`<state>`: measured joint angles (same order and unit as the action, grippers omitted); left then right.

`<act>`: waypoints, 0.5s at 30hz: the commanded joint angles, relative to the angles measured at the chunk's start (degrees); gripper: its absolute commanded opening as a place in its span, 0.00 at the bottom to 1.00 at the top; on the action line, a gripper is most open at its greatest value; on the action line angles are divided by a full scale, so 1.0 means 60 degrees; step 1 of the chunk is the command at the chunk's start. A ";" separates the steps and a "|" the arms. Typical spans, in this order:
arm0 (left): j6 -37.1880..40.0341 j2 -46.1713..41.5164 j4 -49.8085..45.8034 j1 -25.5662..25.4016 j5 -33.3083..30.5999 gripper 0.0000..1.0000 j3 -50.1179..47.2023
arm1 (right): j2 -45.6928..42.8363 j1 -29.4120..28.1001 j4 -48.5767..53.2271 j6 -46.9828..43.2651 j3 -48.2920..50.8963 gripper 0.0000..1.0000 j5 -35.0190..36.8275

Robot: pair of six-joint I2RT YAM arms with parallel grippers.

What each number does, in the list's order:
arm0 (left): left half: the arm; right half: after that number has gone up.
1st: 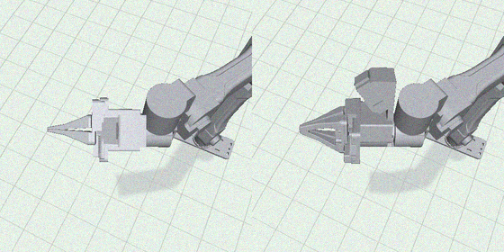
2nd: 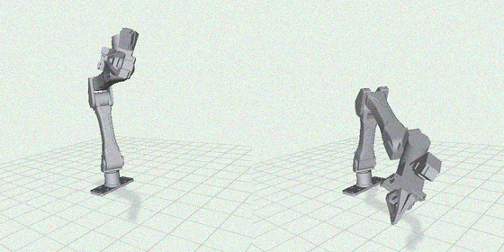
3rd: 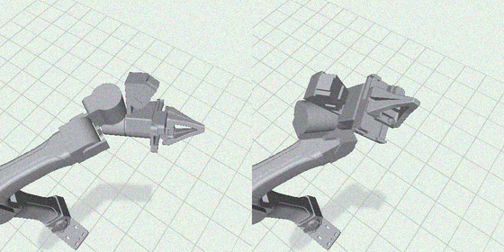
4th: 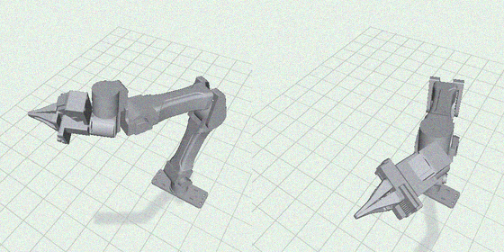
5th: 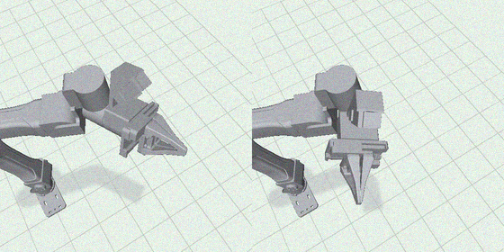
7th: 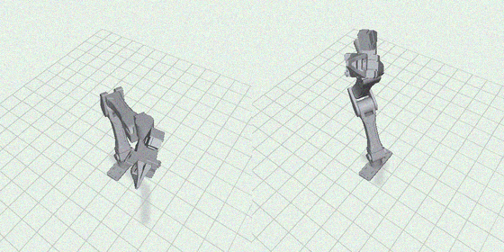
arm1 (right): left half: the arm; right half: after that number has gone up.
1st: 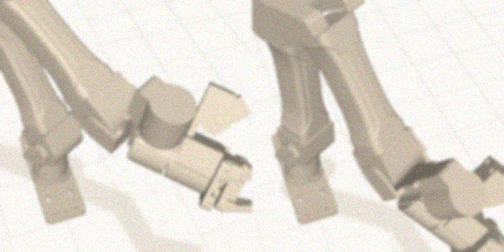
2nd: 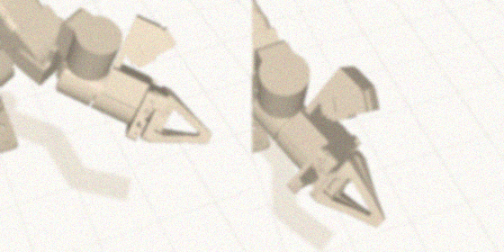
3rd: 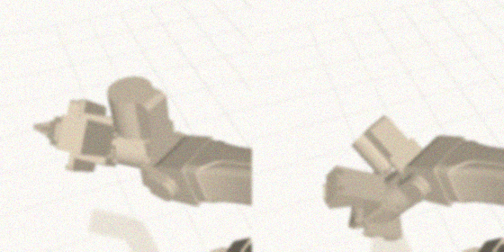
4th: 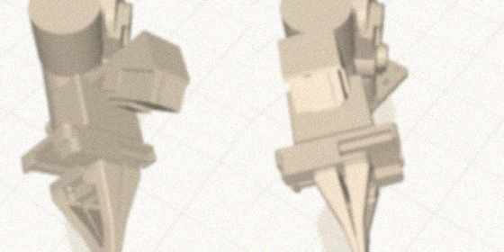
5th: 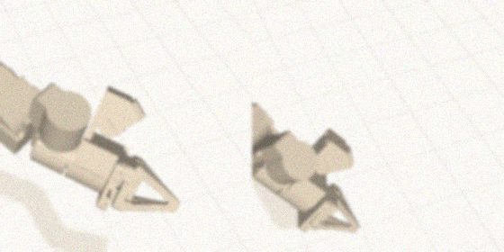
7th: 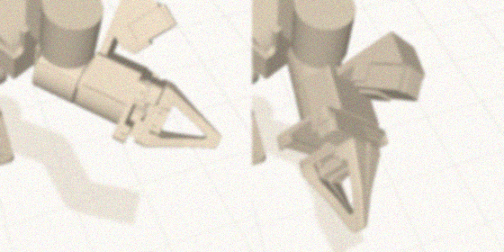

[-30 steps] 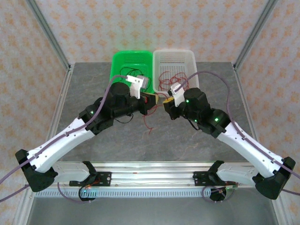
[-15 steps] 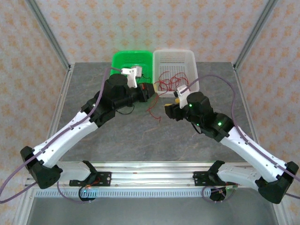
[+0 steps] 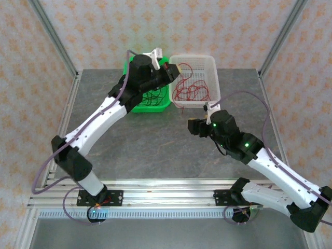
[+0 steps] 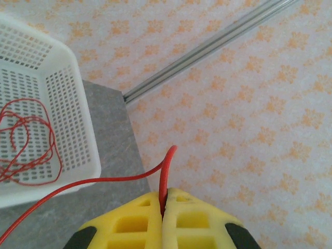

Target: Untangle the cables

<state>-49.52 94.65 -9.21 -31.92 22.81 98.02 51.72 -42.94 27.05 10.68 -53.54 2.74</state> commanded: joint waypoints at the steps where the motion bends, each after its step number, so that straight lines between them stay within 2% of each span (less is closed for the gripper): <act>1: 0.0235 0.0772 0.0334 0.0075 0.0143 0.00 0.1421 | -0.0464 0.0015 0.0346 0.0875 0.0168 0.74 0.1006; 6: 0.1939 0.2950 -0.0757 0.0110 -0.0562 0.00 0.4565 | -0.0888 0.0022 0.0500 0.1378 0.0338 0.74 0.1341; 9: 0.2485 0.4126 -0.0751 0.0189 -0.0282 0.00 0.5946 | -0.1030 0.0023 0.0527 0.1527 0.0383 0.74 0.1403; 15: 0.2365 0.5329 0.0613 0.0439 0.0402 0.00 0.6427 | -0.1005 0.0022 0.0517 0.1645 0.0339 0.74 0.1526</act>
<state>-37.15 124.36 -9.50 -30.35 22.81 134.87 46.13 -42.94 29.21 19.07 -51.96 9.50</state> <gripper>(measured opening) 0.044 0.743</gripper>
